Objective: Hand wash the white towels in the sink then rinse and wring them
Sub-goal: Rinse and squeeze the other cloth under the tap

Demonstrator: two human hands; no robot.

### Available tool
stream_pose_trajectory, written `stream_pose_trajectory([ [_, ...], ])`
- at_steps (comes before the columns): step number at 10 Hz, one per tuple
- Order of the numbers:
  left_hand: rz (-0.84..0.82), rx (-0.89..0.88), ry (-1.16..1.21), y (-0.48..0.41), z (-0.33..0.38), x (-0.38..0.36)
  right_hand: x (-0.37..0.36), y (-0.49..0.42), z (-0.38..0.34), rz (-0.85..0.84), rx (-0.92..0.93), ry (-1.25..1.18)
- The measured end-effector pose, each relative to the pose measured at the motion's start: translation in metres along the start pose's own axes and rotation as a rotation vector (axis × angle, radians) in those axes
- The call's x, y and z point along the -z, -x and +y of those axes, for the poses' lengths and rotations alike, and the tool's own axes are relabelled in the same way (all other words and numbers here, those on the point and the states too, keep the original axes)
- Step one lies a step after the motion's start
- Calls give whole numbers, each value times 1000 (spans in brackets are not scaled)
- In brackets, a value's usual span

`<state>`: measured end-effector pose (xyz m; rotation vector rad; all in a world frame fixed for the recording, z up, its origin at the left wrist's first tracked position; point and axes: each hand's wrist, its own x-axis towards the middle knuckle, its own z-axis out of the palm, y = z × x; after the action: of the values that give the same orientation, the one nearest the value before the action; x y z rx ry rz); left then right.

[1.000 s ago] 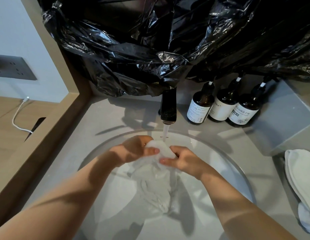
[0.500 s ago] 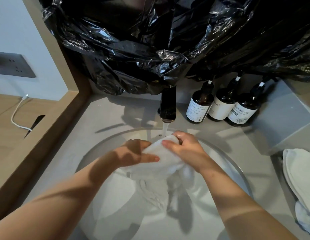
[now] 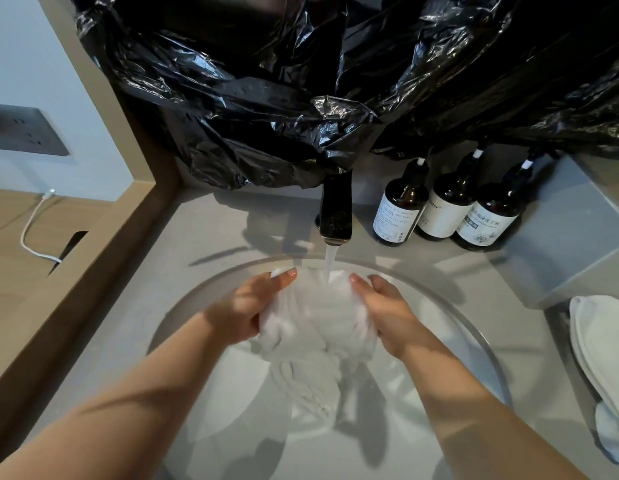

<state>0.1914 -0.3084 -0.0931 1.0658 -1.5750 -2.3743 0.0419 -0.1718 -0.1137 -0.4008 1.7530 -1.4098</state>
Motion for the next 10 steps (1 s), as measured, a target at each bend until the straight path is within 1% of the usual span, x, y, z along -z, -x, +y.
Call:
stream_pose_trajectory([
  [1, 152, 71, 58, -14, -6, -15, -37, 1, -10, -17, 66, -192],
  [2, 126, 134, 218, -16, -6, -33, -68, 8, -7, -9, 246, -24],
  [3, 100, 36, 233, -16, -17, -50, -70, 0, 6, 199, 309, 176],
  [4, 214, 62, 256, -15, -26, -64, -59, -7, 6, 296, 108, 70],
  [5, 324, 68, 166, -31, -26, -51, -67, 1, 6, 311, 124, 145],
  [6, 261, 16, 276, -31, -15, -45, -80, 27, -3, 234, 188, 279],
  [7, 128, 72, 286, -26, -21, -46, -62, 10, -5, 246, 192, 302],
  [8, 14, 73, 316, -18, -21, -40, -44, 3, -10, 267, 132, 219],
  [9, -20, 61, 260, -15, -21, -34, -45, 1, -10, 194, 117, 147],
  [10, 46, 94, 182, -16, -18, -37, -49, 1, -10, 156, 130, 5],
])
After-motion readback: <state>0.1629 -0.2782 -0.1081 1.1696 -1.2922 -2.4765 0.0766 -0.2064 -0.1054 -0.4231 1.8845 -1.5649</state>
